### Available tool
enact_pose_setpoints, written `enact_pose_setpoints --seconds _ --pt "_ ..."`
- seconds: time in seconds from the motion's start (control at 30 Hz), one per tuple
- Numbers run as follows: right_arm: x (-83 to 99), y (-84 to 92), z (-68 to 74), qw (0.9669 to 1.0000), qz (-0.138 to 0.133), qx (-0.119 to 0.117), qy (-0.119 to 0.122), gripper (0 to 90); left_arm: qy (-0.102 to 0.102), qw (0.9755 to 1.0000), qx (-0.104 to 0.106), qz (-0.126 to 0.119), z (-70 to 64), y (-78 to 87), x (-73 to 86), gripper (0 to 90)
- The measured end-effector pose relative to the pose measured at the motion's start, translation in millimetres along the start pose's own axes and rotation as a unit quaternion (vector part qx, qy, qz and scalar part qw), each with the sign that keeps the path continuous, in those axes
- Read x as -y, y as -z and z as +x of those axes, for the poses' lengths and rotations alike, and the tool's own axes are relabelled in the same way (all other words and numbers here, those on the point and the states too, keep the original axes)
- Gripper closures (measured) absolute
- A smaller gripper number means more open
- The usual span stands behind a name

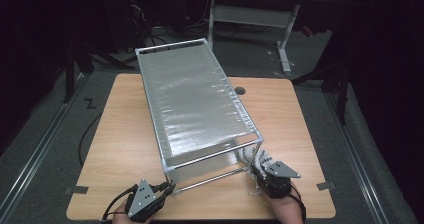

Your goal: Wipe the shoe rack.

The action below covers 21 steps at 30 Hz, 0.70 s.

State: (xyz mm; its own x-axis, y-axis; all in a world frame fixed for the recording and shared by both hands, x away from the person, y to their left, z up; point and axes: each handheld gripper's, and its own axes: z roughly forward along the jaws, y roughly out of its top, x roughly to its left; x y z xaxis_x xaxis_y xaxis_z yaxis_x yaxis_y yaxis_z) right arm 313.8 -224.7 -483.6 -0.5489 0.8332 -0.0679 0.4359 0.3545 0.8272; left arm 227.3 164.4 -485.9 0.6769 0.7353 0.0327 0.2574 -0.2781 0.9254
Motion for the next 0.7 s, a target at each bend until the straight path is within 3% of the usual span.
enact_pose_setpoints --seconds 0.4,0.53,0.57,0.7 --pt "-22.3 25.6 3.2 0.9972 -0.072 0.019 0.01 76.7 -0.007 1.0 -0.003 0.002 0.6 0.1 0.1 80.0" --pt "-34.3 38.3 3.5 0.9938 -0.109 0.021 0.01 76.6 -0.008 0.9999 -0.006 0.003 0.8 1.3 0.5 79.9" --pt "-37.1 41.7 3.8 0.9928 -0.118 0.021 0.01 76.6 -0.024 0.9996 -0.009 0.01 3.2 2.7 0.0 79.9" --pt "-46.9 55.5 5.5 0.988 -0.152 0.027 0.013 76.6 -0.024 0.9996 -0.01 0.01 3.1 3.1 0.3 79.9"
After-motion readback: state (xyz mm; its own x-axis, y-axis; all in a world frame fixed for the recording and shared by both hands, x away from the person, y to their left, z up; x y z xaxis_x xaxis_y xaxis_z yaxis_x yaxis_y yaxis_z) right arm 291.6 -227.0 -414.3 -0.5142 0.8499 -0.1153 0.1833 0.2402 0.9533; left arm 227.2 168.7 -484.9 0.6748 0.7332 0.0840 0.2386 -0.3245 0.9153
